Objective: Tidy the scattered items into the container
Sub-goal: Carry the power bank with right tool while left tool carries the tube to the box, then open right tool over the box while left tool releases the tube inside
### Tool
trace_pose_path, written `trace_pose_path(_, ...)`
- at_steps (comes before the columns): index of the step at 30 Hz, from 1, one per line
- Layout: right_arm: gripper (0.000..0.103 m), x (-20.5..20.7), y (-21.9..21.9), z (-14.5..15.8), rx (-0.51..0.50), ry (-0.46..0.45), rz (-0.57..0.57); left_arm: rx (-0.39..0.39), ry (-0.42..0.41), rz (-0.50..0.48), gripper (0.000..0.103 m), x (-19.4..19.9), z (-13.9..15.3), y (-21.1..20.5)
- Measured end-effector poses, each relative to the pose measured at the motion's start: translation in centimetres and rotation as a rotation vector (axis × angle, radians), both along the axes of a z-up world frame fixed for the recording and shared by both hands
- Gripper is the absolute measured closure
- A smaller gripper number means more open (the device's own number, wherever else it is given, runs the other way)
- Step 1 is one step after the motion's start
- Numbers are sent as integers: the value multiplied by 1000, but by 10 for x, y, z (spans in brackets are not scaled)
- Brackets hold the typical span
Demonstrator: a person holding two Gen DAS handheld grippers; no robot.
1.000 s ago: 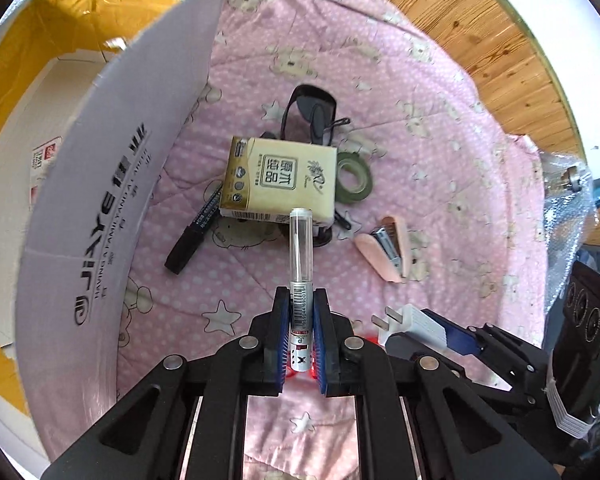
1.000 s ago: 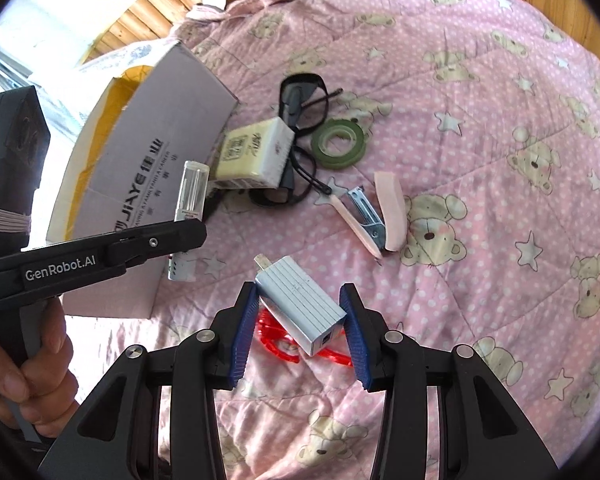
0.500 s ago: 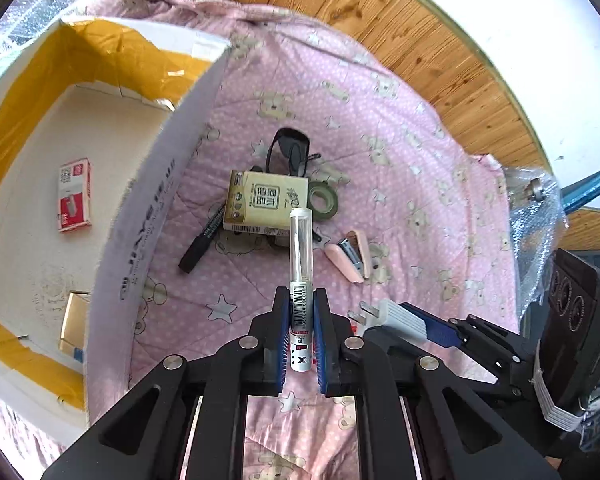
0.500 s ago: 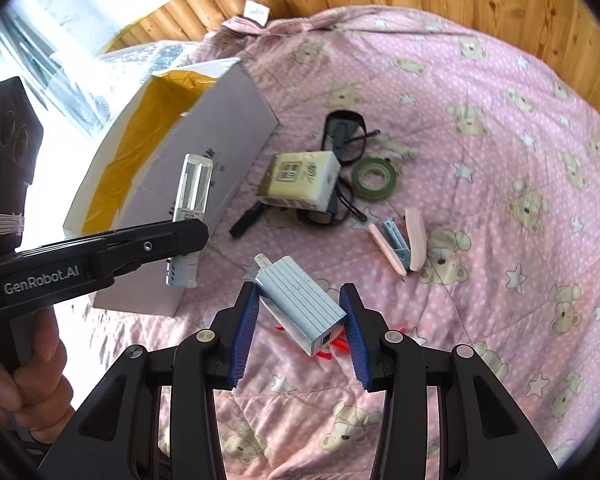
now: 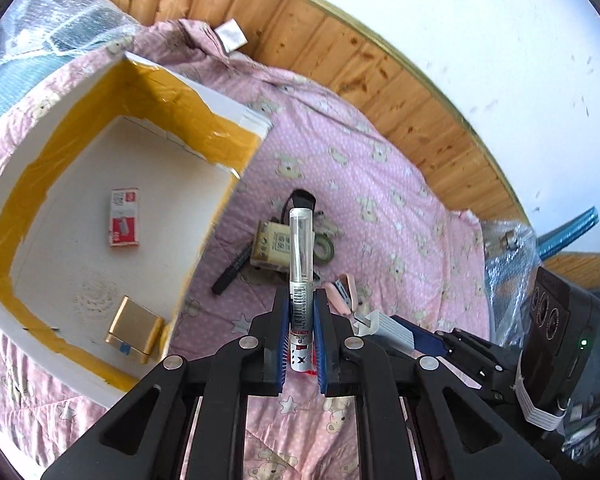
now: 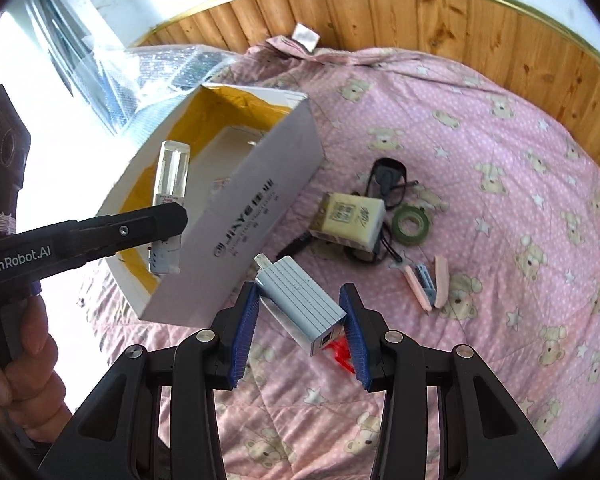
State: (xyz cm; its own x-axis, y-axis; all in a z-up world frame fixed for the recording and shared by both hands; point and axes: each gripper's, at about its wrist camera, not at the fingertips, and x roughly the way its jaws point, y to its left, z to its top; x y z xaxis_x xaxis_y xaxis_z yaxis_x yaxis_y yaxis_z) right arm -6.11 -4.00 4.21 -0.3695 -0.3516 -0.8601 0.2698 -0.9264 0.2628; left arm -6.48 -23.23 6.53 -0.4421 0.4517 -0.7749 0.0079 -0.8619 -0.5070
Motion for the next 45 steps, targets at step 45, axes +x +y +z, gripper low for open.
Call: trace_pose_path(45,59,-72,-151,52,13,100,296,28,-41,347,91,7,-18,-144)
